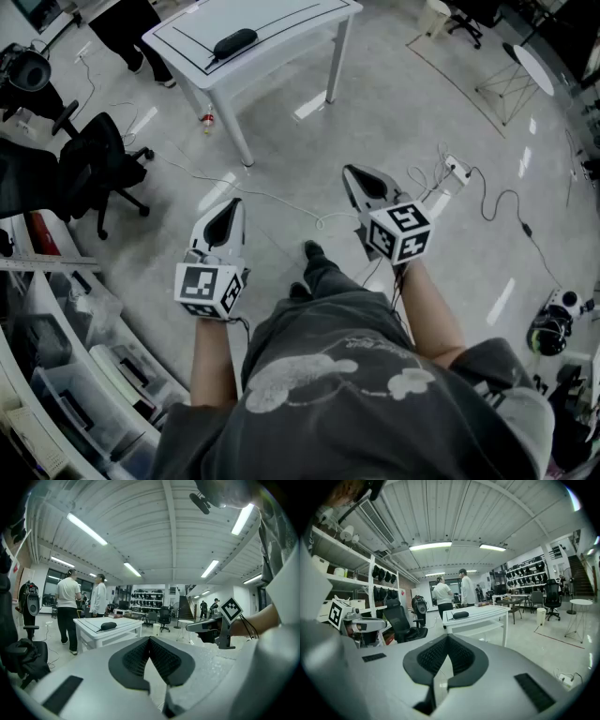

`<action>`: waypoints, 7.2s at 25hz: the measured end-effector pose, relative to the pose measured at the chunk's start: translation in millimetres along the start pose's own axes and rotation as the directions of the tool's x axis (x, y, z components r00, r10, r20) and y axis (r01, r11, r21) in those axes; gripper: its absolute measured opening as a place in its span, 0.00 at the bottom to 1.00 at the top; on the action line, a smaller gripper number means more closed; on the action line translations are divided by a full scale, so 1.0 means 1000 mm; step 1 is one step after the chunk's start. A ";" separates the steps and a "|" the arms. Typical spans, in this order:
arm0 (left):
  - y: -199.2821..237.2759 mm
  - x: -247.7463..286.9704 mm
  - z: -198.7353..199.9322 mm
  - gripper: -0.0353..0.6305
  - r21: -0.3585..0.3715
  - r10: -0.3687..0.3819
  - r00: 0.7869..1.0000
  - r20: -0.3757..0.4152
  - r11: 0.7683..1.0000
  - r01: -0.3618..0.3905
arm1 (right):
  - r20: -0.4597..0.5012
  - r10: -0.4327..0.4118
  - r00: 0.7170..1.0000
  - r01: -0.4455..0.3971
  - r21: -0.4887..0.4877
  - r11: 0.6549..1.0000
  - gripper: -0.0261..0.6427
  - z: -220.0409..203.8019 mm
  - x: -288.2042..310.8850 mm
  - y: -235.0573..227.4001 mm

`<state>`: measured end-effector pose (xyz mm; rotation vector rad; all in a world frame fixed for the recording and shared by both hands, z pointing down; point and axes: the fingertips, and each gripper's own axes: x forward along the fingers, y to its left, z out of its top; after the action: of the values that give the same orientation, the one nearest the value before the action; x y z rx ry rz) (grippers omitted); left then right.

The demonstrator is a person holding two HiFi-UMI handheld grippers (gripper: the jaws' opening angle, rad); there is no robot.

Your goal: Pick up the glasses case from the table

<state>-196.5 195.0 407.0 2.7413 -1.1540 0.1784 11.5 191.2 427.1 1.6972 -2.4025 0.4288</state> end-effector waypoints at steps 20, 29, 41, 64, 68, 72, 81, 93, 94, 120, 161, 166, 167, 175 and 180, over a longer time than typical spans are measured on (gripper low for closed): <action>0.002 0.003 -0.020 0.06 -0.027 0.026 0.998 -0.049 0.999 -0.028 | 0.015 -0.027 1.000 0.027 0.033 0.999 0.04 -0.009 -0.001 -0.017; 0.039 0.078 0.001 0.06 -0.009 0.069 0.996 -0.063 0.998 -0.070 | 0.013 0.005 1.000 -0.006 0.064 0.998 0.04 0.011 0.063 -0.078; 0.072 0.212 0.041 0.06 -0.011 0.199 0.977 -0.070 0.980 -0.200 | 0.001 0.135 0.991 -0.135 0.055 0.989 0.04 0.069 0.177 -0.184; 0.120 0.318 0.048 0.54 0.003 0.278 0.952 -0.129 0.960 -0.280 | -0.022 0.271 0.962 -0.269 0.076 0.960 0.04 0.090 0.277 -0.245; 0.152 0.348 0.049 0.58 0.025 0.259 0.955 -0.142 0.966 -0.258 | -0.021 0.232 0.972 -0.231 0.067 0.971 0.04 0.101 0.300 -0.264; 0.192 0.385 0.048 0.60 0.080 0.251 0.952 -0.177 0.968 -0.240 | -0.033 0.204 0.978 -0.202 0.054 0.978 0.04 0.111 0.335 -0.284; 0.285 0.455 0.034 0.61 0.114 0.229 0.930 -0.288 0.972 -0.204 | -0.096 0.187 0.978 -0.182 0.058 0.982 0.04 0.129 0.436 -0.296; 0.355 0.504 -0.015 0.62 0.246 0.130 0.835 -0.535 0.969 0.007 | -0.161 0.203 0.966 -0.197 0.056 0.979 0.04 0.139 0.533 -0.285; 0.358 0.506 -0.018 0.62 0.247 0.121 0.829 -0.546 0.969 0.022 | -0.166 0.202 0.965 -0.196 0.052 0.979 0.04 0.140 0.538 -0.285; 0.376 0.522 -0.044 0.54 0.200 0.045 0.738 -0.673 0.972 0.123 | -0.153 0.189 0.970 -0.180 0.071 0.981 0.04 0.153 0.568 -0.290; 0.095 0.350 0.062 0.54 0.095 0.134 0.940 -0.315 0.989 -0.109 | 0.028 0.271 0.962 -0.271 0.017 0.962 0.04 0.123 0.242 -0.246; 0.073 0.335 0.063 0.54 0.100 0.144 0.940 -0.308 0.988 -0.118 | 0.020 0.272 0.962 -0.272 0.019 0.962 0.04 0.112 0.215 -0.245; 0.069 0.333 0.064 0.54 0.101 0.145 0.942 -0.304 0.988 -0.120 | 0.018 0.271 0.962 -0.271 0.021 0.962 0.04 0.110 0.211 -0.246; 0.058 0.317 0.066 0.54 0.087 0.151 0.949 -0.277 0.987 -0.132 | 0.020 0.283 0.959 -0.284 0.026 0.959 0.04 0.103 0.203 -0.236; 0.063 0.299 0.059 0.54 0.089 0.160 0.945 -0.286 0.986 -0.140 | 0.025 0.292 0.956 -0.293 0.030 0.956 0.04 0.102 0.207 -0.218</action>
<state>-31.3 -68.4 407.1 2.5644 -1.2892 0.6303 149.7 -94.5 421.8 1.3635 -2.6857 0.4964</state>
